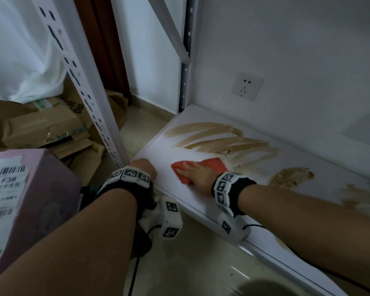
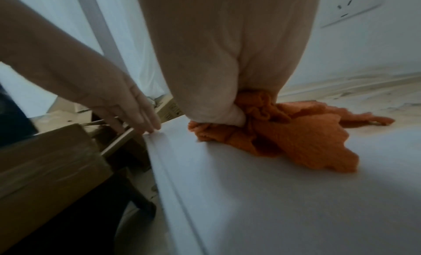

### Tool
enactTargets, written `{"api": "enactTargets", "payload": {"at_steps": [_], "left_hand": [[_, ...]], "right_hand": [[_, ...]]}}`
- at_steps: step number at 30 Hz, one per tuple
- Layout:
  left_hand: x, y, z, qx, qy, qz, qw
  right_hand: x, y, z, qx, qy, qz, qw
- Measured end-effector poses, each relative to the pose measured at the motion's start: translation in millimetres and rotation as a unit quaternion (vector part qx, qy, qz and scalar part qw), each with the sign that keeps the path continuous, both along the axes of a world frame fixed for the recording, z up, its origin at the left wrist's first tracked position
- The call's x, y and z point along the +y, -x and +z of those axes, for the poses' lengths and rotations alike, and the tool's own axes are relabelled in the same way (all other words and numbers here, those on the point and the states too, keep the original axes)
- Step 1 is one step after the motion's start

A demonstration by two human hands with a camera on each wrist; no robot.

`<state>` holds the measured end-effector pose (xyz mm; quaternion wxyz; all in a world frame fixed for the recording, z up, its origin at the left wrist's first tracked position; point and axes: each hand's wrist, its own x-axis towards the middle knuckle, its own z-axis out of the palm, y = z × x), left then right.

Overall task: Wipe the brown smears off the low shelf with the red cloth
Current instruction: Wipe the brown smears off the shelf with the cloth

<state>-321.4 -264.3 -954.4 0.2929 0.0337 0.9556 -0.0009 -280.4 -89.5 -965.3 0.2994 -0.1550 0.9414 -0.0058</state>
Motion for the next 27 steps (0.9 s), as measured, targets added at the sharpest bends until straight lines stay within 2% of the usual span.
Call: {"api": "enactTargets", "payload": {"at_steps": [3, 6, 8, 15, 20, 23, 25, 27], "left_hand": [[1.1, 0.9, 0.5, -0.001, -0.007, 0.012, 1.000], [1.0, -0.2, 2.6, 0.008, 0.007, -0.031, 0.999], [2.3, 2.2, 0.8, 0.010, -0.006, -0.009, 1.000], [2.1, 9.9, 2.8, 0.039, 0.002, 0.004, 0.999], [9.1, 10.9, 4.8, 0.065, -0.033, -0.006, 0.997], [20.6, 6.3, 10.4, 0.105, -0.108, -0.073, 0.986], [31.7, 5.4, 12.3, 0.108, -0.108, -0.136, 0.979], [43.7, 4.5, 14.4, 0.102, -0.093, -0.166, 0.976]], "right_hand": [[-19.6, -2.4, -1.4, 0.016, 0.011, 0.046, 0.999], [-33.5, 11.7, -0.9, 0.026, 0.017, 0.056, 0.998], [-35.6, 22.4, -2.1, 0.030, 0.014, 0.051, 0.998], [-21.5, 20.8, -8.3, 0.032, -0.002, 0.023, 0.999], [-8.6, 2.3, -9.0, 0.080, 0.055, 0.039, 0.994], [8.7, -5.4, -5.1, 0.102, 0.047, 0.055, 0.992], [19.3, -9.1, -4.2, 0.119, 0.025, 0.040, 0.992], [23.5, -13.0, -7.5, 0.106, 0.028, 0.001, 0.994]]}}
